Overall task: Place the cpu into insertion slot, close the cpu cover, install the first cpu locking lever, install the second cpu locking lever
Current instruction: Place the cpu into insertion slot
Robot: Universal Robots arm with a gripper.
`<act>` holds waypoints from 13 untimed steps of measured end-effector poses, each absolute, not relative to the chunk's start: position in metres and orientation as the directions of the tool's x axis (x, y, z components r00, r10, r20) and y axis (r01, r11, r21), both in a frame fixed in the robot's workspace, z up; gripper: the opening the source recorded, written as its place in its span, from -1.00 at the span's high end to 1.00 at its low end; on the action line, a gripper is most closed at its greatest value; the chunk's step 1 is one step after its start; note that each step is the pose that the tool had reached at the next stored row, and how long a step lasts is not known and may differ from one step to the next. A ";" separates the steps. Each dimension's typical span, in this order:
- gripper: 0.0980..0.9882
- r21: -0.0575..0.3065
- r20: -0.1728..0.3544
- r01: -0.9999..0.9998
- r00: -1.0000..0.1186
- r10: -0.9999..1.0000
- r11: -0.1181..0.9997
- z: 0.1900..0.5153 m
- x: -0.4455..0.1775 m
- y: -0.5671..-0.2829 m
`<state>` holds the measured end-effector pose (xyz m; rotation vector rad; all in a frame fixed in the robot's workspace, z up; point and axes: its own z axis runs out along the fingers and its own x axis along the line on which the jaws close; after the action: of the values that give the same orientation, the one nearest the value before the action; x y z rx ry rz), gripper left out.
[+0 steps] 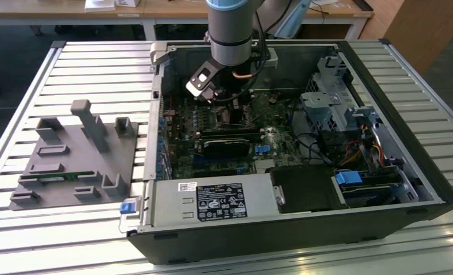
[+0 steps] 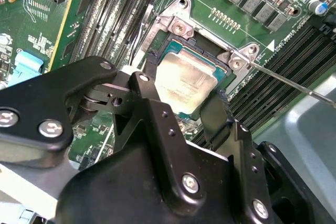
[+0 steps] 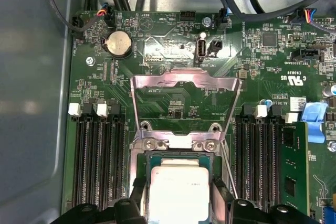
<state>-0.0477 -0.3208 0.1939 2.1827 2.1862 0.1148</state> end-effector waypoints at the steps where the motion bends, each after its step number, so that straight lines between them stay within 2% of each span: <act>1: -0.13 0.088 0.017 0.996 -0.002 1.000 0.001 0.194 -0.048 -0.321; 13: -0.13 0.083 0.017 0.997 -0.002 1.000 0.000 0.205 -0.047 -0.321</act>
<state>-0.0472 -0.3208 0.2051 2.1855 2.1881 0.1100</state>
